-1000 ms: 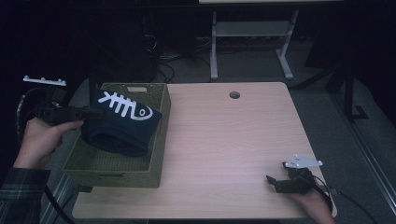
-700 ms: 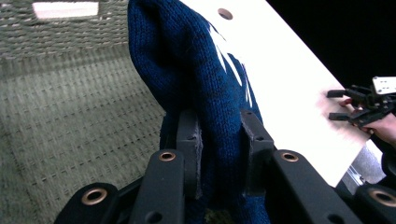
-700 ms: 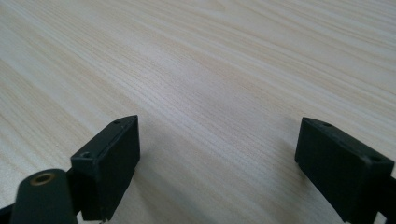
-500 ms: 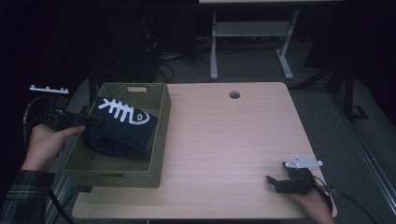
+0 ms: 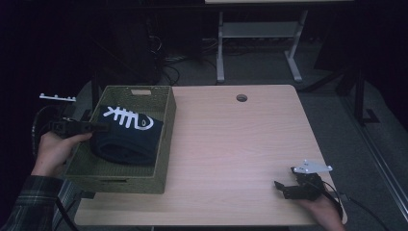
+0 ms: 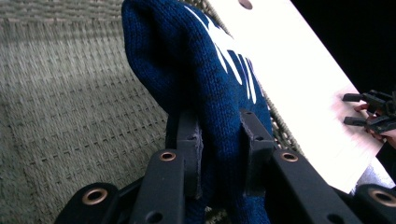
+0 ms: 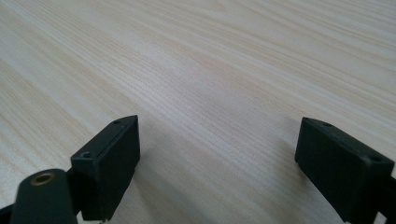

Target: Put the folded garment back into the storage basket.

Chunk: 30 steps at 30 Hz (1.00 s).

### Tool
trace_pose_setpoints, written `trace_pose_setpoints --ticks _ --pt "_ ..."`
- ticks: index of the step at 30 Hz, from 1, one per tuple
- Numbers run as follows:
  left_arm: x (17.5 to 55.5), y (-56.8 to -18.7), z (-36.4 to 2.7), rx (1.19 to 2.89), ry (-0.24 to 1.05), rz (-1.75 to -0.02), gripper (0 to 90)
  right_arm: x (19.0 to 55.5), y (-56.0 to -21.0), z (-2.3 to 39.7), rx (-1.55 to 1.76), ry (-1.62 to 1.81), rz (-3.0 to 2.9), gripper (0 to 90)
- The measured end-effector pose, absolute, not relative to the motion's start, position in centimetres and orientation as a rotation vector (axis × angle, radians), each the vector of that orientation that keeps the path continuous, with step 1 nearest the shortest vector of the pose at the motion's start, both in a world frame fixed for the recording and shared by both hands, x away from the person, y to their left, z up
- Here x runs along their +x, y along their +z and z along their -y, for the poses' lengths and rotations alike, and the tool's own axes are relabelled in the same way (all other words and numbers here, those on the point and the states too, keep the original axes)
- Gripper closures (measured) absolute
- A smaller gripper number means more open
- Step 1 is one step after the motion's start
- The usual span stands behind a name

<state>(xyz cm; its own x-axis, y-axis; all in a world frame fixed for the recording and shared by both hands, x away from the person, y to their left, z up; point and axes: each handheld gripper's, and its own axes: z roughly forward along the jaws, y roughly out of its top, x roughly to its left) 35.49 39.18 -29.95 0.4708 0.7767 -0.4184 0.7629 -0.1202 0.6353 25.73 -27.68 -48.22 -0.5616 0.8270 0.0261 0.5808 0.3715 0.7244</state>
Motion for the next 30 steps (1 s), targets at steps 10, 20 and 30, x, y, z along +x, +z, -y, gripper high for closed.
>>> trace_pose_setpoints --ticks 10,20,30 --pt "36.7 -31.9 -39.2 1.865 -0.014 -1.328 73.7 25.7 -48.2 27.7 1.233 1.004 -2.296 13.4" --pt "38.3 -33.8 -39.0 1.909 -0.015 -1.377 73.6 25.7 -48.2 27.7 1.233 1.004 -2.296 13.4" --pt "39.3 -35.0 -38.6 2.016 0.107 -1.428 71.1 25.7 -48.2 27.7 1.233 1.004 -2.296 13.4"
